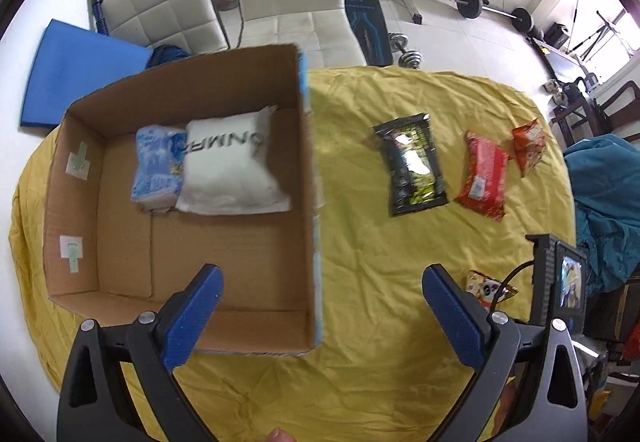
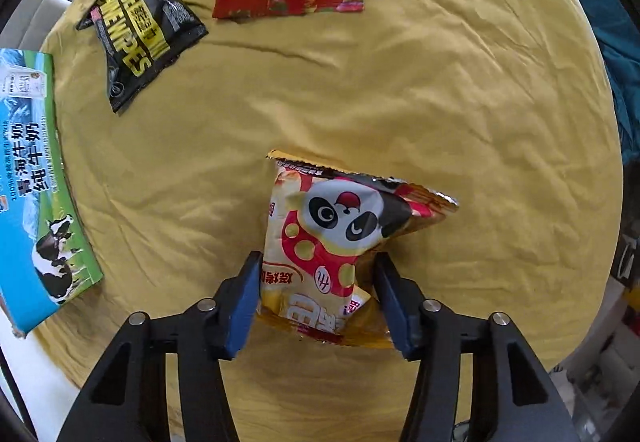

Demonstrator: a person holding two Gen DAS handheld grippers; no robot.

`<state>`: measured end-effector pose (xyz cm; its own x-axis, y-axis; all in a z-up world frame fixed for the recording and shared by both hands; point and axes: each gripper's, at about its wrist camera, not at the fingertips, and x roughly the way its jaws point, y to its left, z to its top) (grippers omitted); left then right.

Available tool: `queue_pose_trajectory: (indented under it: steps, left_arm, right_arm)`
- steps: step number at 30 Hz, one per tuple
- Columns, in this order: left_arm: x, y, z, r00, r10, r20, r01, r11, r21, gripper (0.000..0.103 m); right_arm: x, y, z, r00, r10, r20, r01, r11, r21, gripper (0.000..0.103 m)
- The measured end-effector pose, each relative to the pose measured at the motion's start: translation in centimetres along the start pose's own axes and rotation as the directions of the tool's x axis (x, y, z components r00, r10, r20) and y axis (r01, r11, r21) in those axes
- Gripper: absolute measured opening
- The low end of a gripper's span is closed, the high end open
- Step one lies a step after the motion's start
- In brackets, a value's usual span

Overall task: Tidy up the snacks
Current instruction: 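Grasp the yellow panda bag with the right tool while the left tool grasps the black Shoe Shine Wipes packet, then carry the black packet with the left tool while the right tool carries the panda bag into the box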

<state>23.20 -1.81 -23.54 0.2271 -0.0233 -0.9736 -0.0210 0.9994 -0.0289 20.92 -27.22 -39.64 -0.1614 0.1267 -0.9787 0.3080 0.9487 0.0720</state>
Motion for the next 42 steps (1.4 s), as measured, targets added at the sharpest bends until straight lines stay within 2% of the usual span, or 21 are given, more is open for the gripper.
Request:
queue_pose_trajectory:
  steps: [7, 12, 17, 21, 23, 27, 29, 31, 33, 37, 42]
  left_arm:
    - [0.6, -4.7, 3.8, 0.995, -0.101, -0.026, 0.101, 0.995, -0.005, 0.102]
    - [5.0, -8.6, 7.7, 0.974, -0.183, -0.136, 0.18, 0.983, -0.037, 0.102]
    - [10.9, -10.7, 10.5, 0.96, -0.161, -0.228, 0.156, 0.987, -0.04, 0.102]
    - [16.1, -10.8, 11.9, 0.945, -0.135, -0.299, 0.119, 0.99, -0.07, 0.102]
    - [18.5, -10.8, 12.3, 0.933, -0.133, -0.335, 0.111, 0.99, -0.085, 0.096]
    - [21.1, -11.4, 12.5, 0.923, -0.09, -0.374, 0.077, 0.996, -0.05, 0.089]
    - [21.1, -11.8, 12.7, 0.932, -0.069, -0.356, 0.066, 0.998, -0.022, 0.07]
    - [20.7, -12.1, 12.9, 0.941, -0.051, -0.334, 0.057, 0.998, 0.008, 0.058]
    - [20.3, -12.5, 12.9, 0.948, -0.022, -0.317, 0.038, 0.998, 0.045, 0.056]
    - [19.9, -12.2, 12.2, 0.947, -0.05, -0.317, 0.064, 0.997, 0.035, 0.052]
    - [19.0, -12.3, 9.7, 0.951, -0.042, -0.305, 0.066, 0.995, 0.07, 0.05]
  right_arm:
    - [-3.7, -3.7, 3.5, 0.998, -0.008, 0.062, 0.008, 1.0, -0.006, 0.055]
    - [-5.2, -7.0, 7.6, 0.994, -0.042, 0.097, 0.04, 0.999, 0.02, 0.055]
    - [-5.8, -9.3, 11.5, 0.993, -0.058, 0.105, 0.055, 0.998, 0.032, 0.055]
    - [-5.6, -10.3, 14.0, 0.994, -0.062, 0.095, 0.059, 0.998, 0.031, 0.055]
    - [-5.0, -10.2, 14.5, 0.993, -0.071, 0.089, 0.069, 0.997, 0.024, 0.055]
    - [-4.0, -9.2, 14.5, 0.994, -0.078, 0.078, 0.078, 0.997, 0.014, 0.055]
    - [-3.6, -9.5, 14.5, 0.993, -0.082, 0.08, 0.081, 0.997, 0.007, 0.055]
    - [-3.6, -9.4, 14.9, 0.993, -0.086, 0.08, 0.087, 0.996, 0.0, 0.055]
    - [-3.5, -9.3, 15.2, 0.993, -0.092, 0.076, 0.093, 0.996, -0.001, 0.054]
    - [-3.5, -8.3, 16.2, 0.992, -0.106, 0.075, 0.107, 0.994, -0.008, 0.054]
    - [-4.4, -6.6, 14.4, 0.99, -0.113, 0.087, 0.116, 0.993, -0.03, 0.048]
